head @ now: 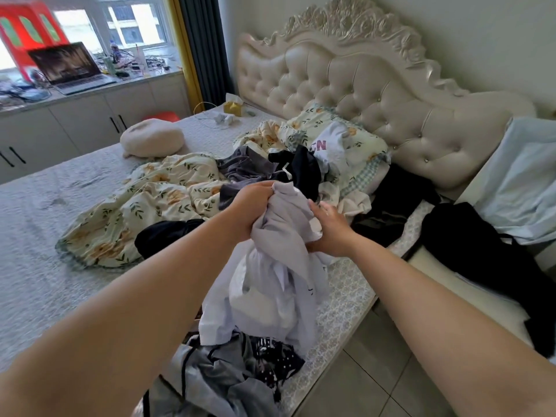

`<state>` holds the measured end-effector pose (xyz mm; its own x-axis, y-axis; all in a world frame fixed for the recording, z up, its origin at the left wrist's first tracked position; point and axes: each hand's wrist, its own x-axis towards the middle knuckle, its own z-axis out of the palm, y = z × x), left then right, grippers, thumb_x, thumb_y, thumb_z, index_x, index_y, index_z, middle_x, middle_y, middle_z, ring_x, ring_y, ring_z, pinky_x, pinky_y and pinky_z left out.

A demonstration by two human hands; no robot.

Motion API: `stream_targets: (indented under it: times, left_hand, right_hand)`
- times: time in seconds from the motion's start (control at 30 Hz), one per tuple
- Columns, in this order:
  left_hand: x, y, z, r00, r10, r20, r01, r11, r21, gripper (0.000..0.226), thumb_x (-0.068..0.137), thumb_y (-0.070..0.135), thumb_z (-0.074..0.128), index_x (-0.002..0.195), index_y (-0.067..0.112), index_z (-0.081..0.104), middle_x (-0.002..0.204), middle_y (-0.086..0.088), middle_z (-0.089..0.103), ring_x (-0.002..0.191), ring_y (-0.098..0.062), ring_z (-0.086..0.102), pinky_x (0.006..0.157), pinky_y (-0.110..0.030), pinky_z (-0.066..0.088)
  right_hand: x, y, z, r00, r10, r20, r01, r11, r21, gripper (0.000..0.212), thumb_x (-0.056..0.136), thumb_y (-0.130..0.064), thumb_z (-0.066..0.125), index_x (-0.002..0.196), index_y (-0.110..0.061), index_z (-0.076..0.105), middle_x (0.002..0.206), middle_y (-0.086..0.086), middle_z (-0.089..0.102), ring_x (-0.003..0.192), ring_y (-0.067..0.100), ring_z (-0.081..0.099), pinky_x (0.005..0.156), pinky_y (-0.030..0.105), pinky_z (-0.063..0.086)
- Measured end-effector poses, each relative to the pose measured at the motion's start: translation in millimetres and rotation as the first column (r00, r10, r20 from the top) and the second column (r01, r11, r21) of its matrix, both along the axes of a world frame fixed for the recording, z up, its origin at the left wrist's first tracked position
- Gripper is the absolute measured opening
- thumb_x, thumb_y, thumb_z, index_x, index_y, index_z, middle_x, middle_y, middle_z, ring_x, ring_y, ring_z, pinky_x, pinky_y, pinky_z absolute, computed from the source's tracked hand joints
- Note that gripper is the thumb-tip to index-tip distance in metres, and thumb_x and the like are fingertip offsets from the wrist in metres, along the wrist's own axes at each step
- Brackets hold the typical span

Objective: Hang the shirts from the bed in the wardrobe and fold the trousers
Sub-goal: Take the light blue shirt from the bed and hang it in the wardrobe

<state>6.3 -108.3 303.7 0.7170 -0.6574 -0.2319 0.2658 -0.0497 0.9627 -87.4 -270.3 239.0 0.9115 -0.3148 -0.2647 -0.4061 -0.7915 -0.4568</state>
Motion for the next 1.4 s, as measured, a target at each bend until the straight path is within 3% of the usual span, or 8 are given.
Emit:
stream_targets:
  times: [0.2, 0.43, 0.53, 0.7, 0.97, 1.2, 1.3, 1.4]
  left_hand:
    - [22.0, 14.8, 4.9, 0.987, -0.028, 0.155, -0.003, 0.981, 0.194, 0.064, 0.096, -0.004, 0.029, 0.054, 0.027, 0.064, 0.060, 0.008, 0.058, 0.053, -0.001, 0.054, 0.049, -0.008, 0.042]
    - [42.5, 33.0, -22.7, 0.912, 0.122, 0.391, -0.293, 0.862, 0.414, 0.022, 0.089, 0.004, 0.048, 0.105, 0.012, 0.061, 0.101, -0.009, 0.062, 0.099, -0.025, 0.058, 0.086, -0.031, 0.049]
    - [20.1, 24.9, -23.5, 0.911, 0.106, 0.399, -0.286, 0.859, 0.425, 0.068, 0.081, 0.037, 0.071, 0.140, 0.023, 0.042, 0.139, -0.008, 0.045, 0.123, -0.027, 0.047, 0.104, -0.045, 0.041]
    - [-27.6, 4.2, -21.5, 0.937, -0.234, 0.259, 0.152, 0.942, 0.301, 0.053, 0.066, 0.055, 0.073, 0.112, 0.031, 0.062, 0.114, 0.007, 0.065, 0.110, -0.016, 0.060, 0.085, -0.025, 0.053]
    - [-7.2, 6.9, -34.5, 0.772, -0.231, 0.593, -0.124, 0.860, 0.496, 0.025, 0.096, 0.022, 0.050, 0.091, 0.003, 0.066, 0.078, -0.004, 0.055, 0.075, -0.018, 0.049, 0.064, -0.023, 0.034]
    - [10.5, 12.0, -8.5, 0.970, 0.244, 0.020, -0.242, 0.945, 0.221, 0.014, 0.087, 0.025, 0.059, 0.082, 0.019, 0.069, 0.077, -0.006, 0.069, 0.077, -0.026, 0.065, 0.077, -0.036, 0.052]
    - [15.1, 8.9, 2.5, 0.976, 0.215, -0.043, -0.201, 0.956, 0.213, 0.022, 0.085, 0.028, 0.058, 0.072, 0.014, 0.070, 0.065, -0.006, 0.069, 0.058, -0.022, 0.066, 0.065, -0.032, 0.054]
    - [25.7, 7.9, 12.7, 0.981, 0.167, -0.101, -0.147, 0.973, 0.179, 0.035, 0.084, 0.022, 0.056, 0.053, 0.014, 0.071, 0.059, -0.007, 0.066, 0.049, -0.021, 0.063, 0.056, -0.029, 0.055]
  right_hand:
    - [8.7, 6.5, 2.4, 0.965, -0.174, 0.197, 0.114, 0.952, 0.284, 0.017, 0.091, -0.014, 0.053, 0.102, -0.005, 0.063, 0.111, 0.015, 0.062, 0.110, 0.032, 0.055, 0.090, 0.039, 0.043]
    - [20.6, -3.7, 50.0, 0.841, -0.479, 0.250, 0.283, 0.785, 0.551, 0.023, 0.096, -0.011, 0.037, 0.087, -0.012, 0.057, 0.089, 0.007, 0.055, 0.086, 0.023, 0.049, 0.069, 0.030, 0.038]
    - [29.9, 3.5, 64.2, 0.769, -0.594, 0.239, 0.312, 0.673, 0.671, 0.024, 0.096, -0.013, 0.041, 0.106, -0.003, 0.061, 0.098, 0.011, 0.058, 0.085, 0.024, 0.054, 0.072, 0.032, 0.043]
    - [43.8, 18.2, 77.9, 0.714, -0.691, 0.115, 0.275, 0.428, 0.861, 0.028, 0.094, -0.005, 0.039, 0.084, -0.002, 0.064, 0.100, 0.019, 0.059, 0.093, 0.029, 0.055, 0.084, 0.043, 0.048]
    - [29.7, -9.6, 75.6, 0.781, -0.589, 0.208, 0.475, 0.777, 0.414, 0.021, 0.081, -0.017, 0.060, 0.064, -0.011, 0.050, 0.067, 0.004, 0.049, 0.078, 0.020, 0.049, 0.061, 0.026, 0.036]
    - [4.4, -13.4, 55.5, 0.864, -0.446, 0.232, 0.184, 0.710, 0.680, 0.064, 0.073, -0.041, 0.076, 0.128, -0.031, 0.045, 0.116, 0.000, 0.049, 0.106, 0.017, 0.052, 0.079, 0.029, 0.044]
    - [-0.4, 5.5, 40.5, 0.960, -0.103, 0.260, -0.011, 0.916, 0.402, 0.077, 0.067, -0.043, 0.081, 0.133, -0.036, 0.042, 0.122, -0.004, 0.033, 0.110, 0.009, 0.040, 0.092, 0.025, 0.034]
    - [-0.2, 20.1, 29.5, 0.981, 0.152, 0.122, -0.151, 0.988, -0.019, 0.028, 0.080, -0.029, 0.072, 0.102, -0.017, 0.059, 0.104, 0.000, 0.048, 0.097, 0.019, 0.051, 0.074, 0.023, 0.035]
